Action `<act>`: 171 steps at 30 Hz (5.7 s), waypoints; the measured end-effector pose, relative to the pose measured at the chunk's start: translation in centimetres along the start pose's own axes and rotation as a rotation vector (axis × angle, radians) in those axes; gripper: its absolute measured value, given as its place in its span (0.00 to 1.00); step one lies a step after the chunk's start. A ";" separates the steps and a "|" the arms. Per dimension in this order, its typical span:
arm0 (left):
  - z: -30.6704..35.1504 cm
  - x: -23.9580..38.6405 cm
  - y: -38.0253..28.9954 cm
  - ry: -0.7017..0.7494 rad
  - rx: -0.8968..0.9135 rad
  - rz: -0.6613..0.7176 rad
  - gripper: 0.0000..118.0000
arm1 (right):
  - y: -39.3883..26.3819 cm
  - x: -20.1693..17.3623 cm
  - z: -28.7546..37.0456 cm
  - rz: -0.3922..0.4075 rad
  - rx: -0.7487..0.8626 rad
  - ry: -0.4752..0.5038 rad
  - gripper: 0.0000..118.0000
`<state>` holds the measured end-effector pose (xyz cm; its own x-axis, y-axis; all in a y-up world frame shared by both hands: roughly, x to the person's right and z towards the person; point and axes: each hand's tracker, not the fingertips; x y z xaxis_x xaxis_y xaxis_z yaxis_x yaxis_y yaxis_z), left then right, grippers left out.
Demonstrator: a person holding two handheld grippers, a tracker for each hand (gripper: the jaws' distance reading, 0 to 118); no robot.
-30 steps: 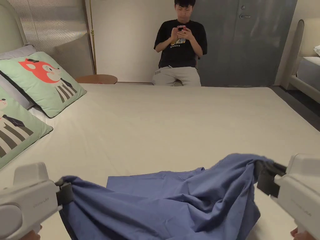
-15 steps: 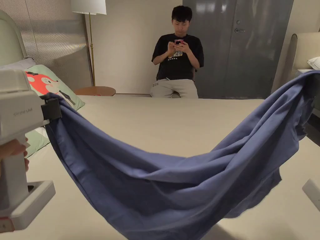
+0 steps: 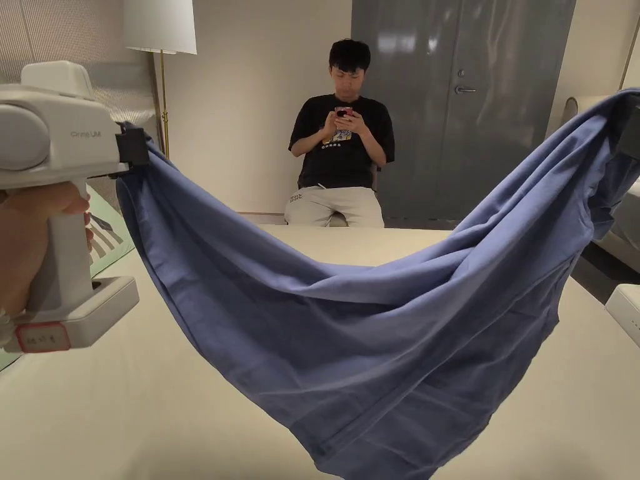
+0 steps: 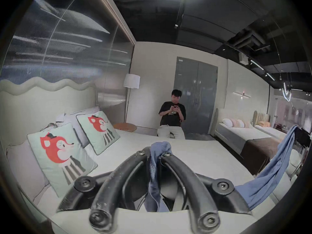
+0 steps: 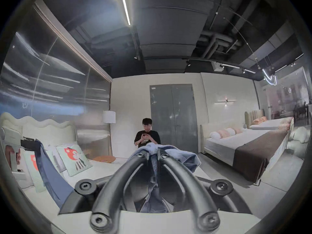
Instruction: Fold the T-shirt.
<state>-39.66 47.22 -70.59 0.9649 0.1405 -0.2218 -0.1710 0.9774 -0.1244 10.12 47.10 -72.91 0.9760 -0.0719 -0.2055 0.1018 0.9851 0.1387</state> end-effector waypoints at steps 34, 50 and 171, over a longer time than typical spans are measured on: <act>-4.8 -0.7 -9.8 0.048 -0.182 -0.095 0.02 | -9.2 3.1 -0.2 0.051 -0.152 -0.093 0.06; 11.7 -5.6 -27.4 0.087 -0.560 0.050 0.02 | -19.2 4.0 20.8 -0.037 -0.467 -0.145 0.06; 16.7 -4.4 -29.6 0.140 -0.443 0.125 0.02 | -22.1 -1.0 14.6 0.034 -0.378 -0.022 0.03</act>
<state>-35.54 20.30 -49.78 0.9006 0.2003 -0.3858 -0.3818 0.7889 -0.4816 9.73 23.11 -61.63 0.9820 -0.0377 -0.1851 -0.0045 0.9749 -0.2227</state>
